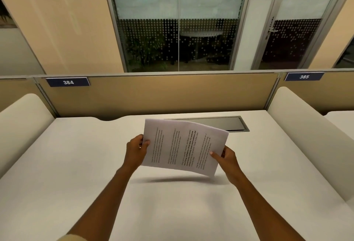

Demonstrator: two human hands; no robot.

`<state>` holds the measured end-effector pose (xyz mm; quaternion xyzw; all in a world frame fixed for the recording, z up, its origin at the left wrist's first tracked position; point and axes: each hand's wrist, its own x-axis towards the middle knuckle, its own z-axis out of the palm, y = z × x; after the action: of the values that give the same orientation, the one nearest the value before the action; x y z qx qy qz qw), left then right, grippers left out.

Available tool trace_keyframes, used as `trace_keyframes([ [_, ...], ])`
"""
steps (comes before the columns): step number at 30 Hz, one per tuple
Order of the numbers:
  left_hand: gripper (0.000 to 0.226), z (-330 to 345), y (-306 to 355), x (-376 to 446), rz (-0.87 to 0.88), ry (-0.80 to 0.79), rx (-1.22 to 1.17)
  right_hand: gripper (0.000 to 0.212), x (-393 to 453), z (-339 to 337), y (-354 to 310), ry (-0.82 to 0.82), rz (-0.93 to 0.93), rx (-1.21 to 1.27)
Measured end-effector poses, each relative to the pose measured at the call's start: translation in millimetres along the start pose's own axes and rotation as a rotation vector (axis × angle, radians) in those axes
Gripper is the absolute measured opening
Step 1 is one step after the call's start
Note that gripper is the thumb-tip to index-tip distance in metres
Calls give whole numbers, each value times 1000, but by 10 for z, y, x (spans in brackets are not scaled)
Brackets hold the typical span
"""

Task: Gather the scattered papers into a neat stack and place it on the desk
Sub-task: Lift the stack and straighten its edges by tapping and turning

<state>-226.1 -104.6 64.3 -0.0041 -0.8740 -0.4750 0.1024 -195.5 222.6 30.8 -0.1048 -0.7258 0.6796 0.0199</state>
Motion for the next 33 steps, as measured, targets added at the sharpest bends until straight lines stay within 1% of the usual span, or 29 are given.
trace_keyframes([
  [6,17,-303,495,353,168,7,96,36,84,-160,-171,-52,-16,126],
  [8,16,-396,679,451,230,-27,140,31,108,-214,-218,-48,-25,68],
  [10,16,-464,864,523,286,-97,194,20,141,-257,-246,-49,-39,-38],
  [12,15,-493,1038,578,336,-168,261,14,170,-276,-273,-56,-63,-121],
  [15,11,-496,1277,622,432,-225,391,11,212,-244,-331,-71,-112,-227],
  [16,10,-487,1350,624,463,-238,424,14,227,-214,-355,-69,-127,-254],
  [18,11,-450,1486,617,500,-262,477,26,237,-144,-421,-83,-160,-293],
  [22,12,-342,1681,583,521,-302,553,54,181,13,-543,-225,-202,-292],
  [24,13,-306,1751,568,535,-319,561,57,155,69,-548,-256,-206,-286],
  [26,13,-288,1810,565,549,-337,544,47,143,101,-527,-247,-215,-315],
  [29,12,-283,1870,586,561,-342,529,17,106,113,-502,-199,-243,-313],
  [30,12,-282,1876,598,561,-341,525,11,87,112,-504,-181,-259,-304],
  [33,11,-280,1871,646,543,-332,502,12,49,111,-525,-138,-299,-286],
])
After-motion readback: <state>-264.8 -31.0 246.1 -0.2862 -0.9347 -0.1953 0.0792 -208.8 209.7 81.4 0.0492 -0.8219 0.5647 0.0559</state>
